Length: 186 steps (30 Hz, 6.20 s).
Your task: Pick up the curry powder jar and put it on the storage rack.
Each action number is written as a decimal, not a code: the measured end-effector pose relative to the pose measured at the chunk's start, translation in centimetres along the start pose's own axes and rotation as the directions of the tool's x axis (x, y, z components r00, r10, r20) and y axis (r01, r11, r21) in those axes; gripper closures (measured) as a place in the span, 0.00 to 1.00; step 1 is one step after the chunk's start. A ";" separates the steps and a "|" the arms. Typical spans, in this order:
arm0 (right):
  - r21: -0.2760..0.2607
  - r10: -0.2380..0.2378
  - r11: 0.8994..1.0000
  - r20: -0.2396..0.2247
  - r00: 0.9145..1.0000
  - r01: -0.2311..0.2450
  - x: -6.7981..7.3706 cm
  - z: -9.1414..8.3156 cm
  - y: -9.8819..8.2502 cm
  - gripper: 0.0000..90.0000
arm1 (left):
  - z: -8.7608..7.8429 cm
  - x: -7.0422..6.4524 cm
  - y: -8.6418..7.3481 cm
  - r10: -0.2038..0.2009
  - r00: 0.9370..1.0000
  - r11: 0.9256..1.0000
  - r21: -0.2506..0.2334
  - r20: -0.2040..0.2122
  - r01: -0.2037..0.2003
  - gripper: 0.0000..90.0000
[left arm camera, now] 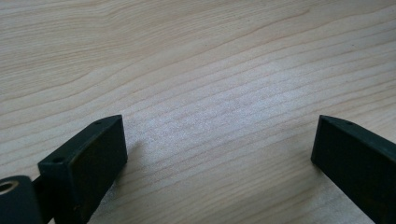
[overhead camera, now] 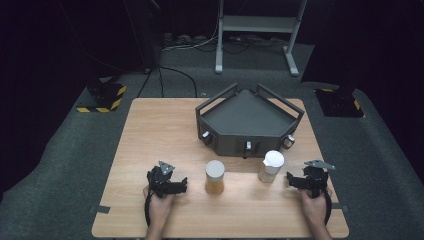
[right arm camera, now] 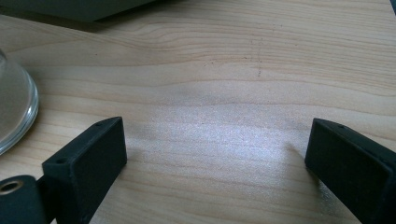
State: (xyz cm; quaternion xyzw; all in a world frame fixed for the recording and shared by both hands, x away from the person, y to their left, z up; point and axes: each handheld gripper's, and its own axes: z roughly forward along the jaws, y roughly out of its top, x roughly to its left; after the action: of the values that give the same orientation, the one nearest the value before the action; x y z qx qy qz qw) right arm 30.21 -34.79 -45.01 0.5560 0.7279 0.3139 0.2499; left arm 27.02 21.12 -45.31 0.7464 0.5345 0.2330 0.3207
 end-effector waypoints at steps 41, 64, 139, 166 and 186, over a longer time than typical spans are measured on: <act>0.000 -0.001 1.000 0.000 1.000 0.001 0.0 0.0 0.0 0.05 | -0.4 0.2 0.6 0.002 1.000 1.000 0.017 0.018 -0.003 0.01; 0.000 -0.001 1.000 0.000 1.000 0.001 0.0 0.0 0.0 0.05 | -2.6 -0.5 1.4 0.131 0.976 0.991 0.011 0.174 -0.135 0.02; -0.003 0.004 1.000 -0.001 1.000 -0.004 -0.1 0.0 0.0 0.06 | 0.4 -7.2 4.5 0.255 0.924 0.964 -0.150 0.285 -0.220 0.25; -0.004 0.005 1.000 -0.002 1.000 -0.005 -0.1 0.0 -0.1 0.07 | 0.2 -7.5 5.0 0.264 0.925 0.962 -0.142 0.273 -0.233 0.36; -0.003 0.002 1.000 0.001 1.000 -0.002 0.0 0.0 0.0 0.07 | -1.8 -6.1 9.3 0.291 0.893 0.956 -0.136 0.344 -0.259 0.36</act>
State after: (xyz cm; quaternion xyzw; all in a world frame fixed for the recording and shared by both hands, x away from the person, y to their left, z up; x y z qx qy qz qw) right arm 30.17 -34.83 -45.03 0.5564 0.7268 0.3149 0.2510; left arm 29.88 13.72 -37.37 0.8300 0.3449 0.1580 0.4090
